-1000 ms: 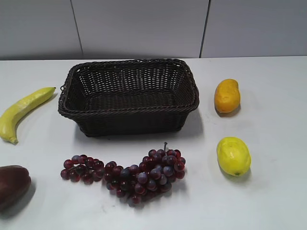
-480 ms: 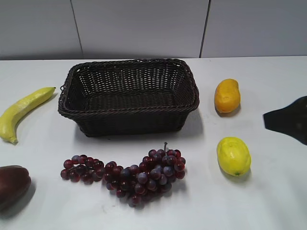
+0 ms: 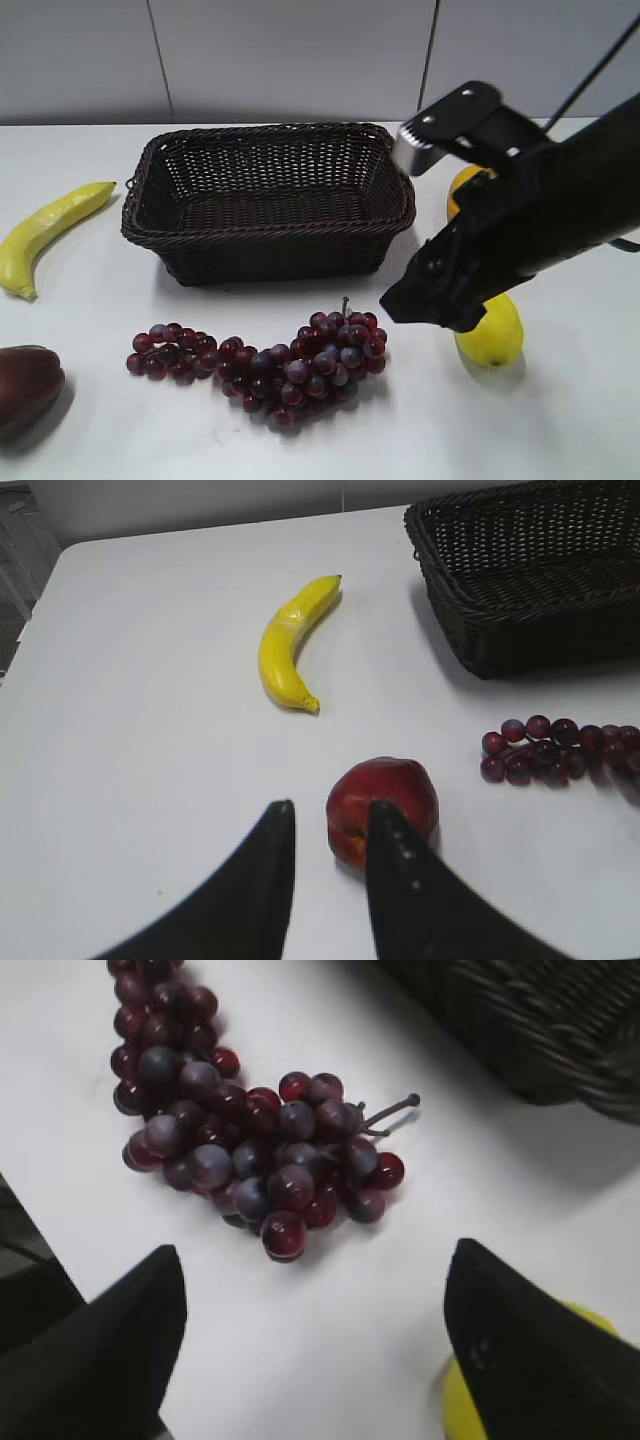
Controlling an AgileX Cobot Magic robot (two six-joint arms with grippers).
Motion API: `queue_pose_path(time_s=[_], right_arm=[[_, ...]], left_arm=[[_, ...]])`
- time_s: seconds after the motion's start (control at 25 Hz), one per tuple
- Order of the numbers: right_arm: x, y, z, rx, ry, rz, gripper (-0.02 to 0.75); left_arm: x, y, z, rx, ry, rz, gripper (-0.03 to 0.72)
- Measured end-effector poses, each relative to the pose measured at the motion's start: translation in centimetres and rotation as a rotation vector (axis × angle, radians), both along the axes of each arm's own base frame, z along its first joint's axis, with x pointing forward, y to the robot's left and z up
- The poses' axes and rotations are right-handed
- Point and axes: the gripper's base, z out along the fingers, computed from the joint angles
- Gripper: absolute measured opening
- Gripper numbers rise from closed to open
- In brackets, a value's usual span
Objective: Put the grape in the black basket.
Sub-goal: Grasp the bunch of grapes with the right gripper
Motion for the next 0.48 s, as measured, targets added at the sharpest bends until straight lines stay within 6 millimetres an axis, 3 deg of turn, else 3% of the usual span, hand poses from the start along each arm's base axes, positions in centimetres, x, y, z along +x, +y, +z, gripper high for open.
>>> queue_pose_path(time_s=[0.48], right_arm=[[0.3,7.7,-5.3,-0.280,-0.047,0.388,0.647]], left_arm=[[0.0,0.0,0.0,0.000,0.000,0.000,0.232]])
